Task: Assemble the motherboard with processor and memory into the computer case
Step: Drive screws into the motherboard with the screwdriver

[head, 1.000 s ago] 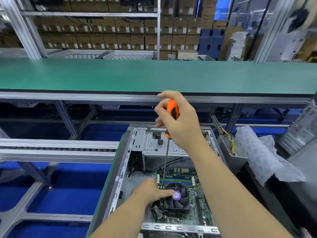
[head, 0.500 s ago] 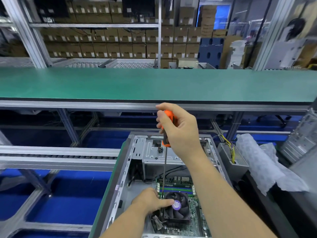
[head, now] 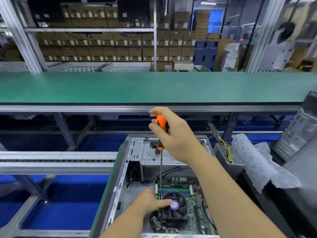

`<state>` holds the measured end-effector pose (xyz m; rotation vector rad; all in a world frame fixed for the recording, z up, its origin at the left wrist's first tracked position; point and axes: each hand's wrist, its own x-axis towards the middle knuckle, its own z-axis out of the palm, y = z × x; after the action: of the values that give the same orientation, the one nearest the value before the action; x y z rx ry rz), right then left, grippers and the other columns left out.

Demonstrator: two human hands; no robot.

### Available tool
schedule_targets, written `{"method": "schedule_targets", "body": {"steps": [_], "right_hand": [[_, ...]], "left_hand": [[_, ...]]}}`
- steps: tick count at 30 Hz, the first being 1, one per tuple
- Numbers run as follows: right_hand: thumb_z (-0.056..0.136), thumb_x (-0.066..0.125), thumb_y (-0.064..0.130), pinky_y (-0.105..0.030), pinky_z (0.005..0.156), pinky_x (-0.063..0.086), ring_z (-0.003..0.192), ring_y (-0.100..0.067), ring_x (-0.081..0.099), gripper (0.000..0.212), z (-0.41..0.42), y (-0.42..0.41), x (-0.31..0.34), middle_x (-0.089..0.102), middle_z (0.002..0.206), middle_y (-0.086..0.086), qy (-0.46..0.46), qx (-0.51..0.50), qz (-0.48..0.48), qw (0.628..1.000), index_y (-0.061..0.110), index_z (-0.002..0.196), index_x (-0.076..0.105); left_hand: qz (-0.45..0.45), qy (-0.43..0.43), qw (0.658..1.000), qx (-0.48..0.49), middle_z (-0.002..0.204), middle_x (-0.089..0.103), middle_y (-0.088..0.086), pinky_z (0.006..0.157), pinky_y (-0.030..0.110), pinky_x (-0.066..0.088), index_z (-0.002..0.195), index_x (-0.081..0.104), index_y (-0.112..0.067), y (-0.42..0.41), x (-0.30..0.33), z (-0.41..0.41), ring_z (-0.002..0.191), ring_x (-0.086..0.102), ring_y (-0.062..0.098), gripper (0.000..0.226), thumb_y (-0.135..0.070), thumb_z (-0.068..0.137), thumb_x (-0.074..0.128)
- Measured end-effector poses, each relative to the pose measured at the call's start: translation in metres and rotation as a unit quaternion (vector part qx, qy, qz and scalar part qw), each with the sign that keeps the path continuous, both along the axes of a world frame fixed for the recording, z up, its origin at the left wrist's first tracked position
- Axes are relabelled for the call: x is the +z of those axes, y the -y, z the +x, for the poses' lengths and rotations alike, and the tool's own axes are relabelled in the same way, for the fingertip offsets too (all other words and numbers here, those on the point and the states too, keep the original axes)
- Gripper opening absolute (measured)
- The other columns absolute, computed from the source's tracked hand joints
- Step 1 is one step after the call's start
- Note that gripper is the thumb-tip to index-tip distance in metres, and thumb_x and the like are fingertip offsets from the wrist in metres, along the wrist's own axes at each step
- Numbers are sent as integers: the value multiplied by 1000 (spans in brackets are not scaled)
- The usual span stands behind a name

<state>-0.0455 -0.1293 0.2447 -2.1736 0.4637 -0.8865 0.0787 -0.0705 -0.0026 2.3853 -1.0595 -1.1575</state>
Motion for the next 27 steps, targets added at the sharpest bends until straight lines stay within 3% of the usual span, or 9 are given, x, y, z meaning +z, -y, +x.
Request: {"method": "schedule_targets", "body": {"steps": [3, 7, 11, 13, 16, 18, 22, 25, 27], "right_hand": [[95, 56, 23, -48, 92, 56, 106, -33, 66, 32, 2, -6, 5, 70, 116, -8, 42, 83, 72, 993, 37, 122, 65], [88, 77, 20, -29, 74, 48, 74, -16, 56, 13, 7, -6, 0, 64, 80, -1, 89, -87, -107, 986, 16, 100, 76], [93, 68, 12, -30, 98, 51, 116, -8, 60, 31, 1, -5, 6, 65, 127, 0, 36, 19, -21, 999, 20, 124, 70], [91, 68, 8, -35, 94, 57, 107, -14, 68, 33, -1, -7, 9, 70, 121, 0, 38, 90, 65, 993, 22, 121, 72], [86, 79, 18, -28, 80, 50, 80, -17, 60, 9, 4, -6, 8, 66, 86, -1, 55, -99, -68, 991, 17, 95, 76], [90, 75, 26, -22, 81, 44, 82, -14, 55, 17, 2, -7, 9, 62, 89, -3, 35, -149, -99, 983, 18, 106, 74], [99, 58, 16, -26, 94, 53, 103, -15, 70, 34, -6, -11, 17, 72, 115, -5, 24, 80, 85, 993, 27, 131, 63], [92, 71, 18, -29, 76, 56, 76, -19, 69, 20, 3, -14, 8, 72, 87, -1, 72, -69, -48, 994, 17, 112, 75], [93, 71, 19, -20, 85, 48, 88, -18, 64, 28, 7, -14, 2, 72, 98, -3, 60, -139, -109, 982, 15, 120, 71]], "left_hand": [[-2, -6, 1000, 4, 124, 62, 19, 98, 36, 47, 118, 58, -2, -1, -1, -1, 114, 61, 28, 108, -84, 49, 73], [7, 11, 1000, -12, 111, 64, -1, 94, 34, 50, 111, 55, -20, -1, 1, -1, 103, 60, 17, 94, -88, 48, 69], [1, 29, 999, -16, 95, 67, 6, 88, 34, 51, 110, 59, -11, -1, 0, -2, 95, 65, 22, 101, -90, 47, 67], [-5, 31, 999, -17, 81, 63, -1, 77, 31, 48, 102, 55, -16, -1, 1, -2, 83, 62, 17, 92, -90, 48, 67], [-6, 35, 999, -30, 72, 57, -1, 70, 30, 42, 84, 50, -20, -1, 3, -4, 71, 55, 19, 75, -87, 56, 67], [-9, 32, 999, -35, 63, 47, 1, 66, 31, 34, 69, 42, -20, -1, 3, -4, 64, 46, 21, 71, -85, 59, 67], [-16, 33, 998, -46, 55, 36, 2, 65, 32, 28, 58, 32, -20, -1, 7, -4, 55, 38, 21, 73, -84, 62, 67], [-18, 15, 999, -31, 66, 50, 4, 66, 31, 35, 72, 47, -17, -2, 3, -4, 63, 47, 20, 70, -82, 61, 70], [-20, 8, 1000, -22, 68, 51, 4, 67, 31, 36, 73, 47, -17, -4, 3, -5, 65, 49, 20, 70, -82, 60, 71]]}}
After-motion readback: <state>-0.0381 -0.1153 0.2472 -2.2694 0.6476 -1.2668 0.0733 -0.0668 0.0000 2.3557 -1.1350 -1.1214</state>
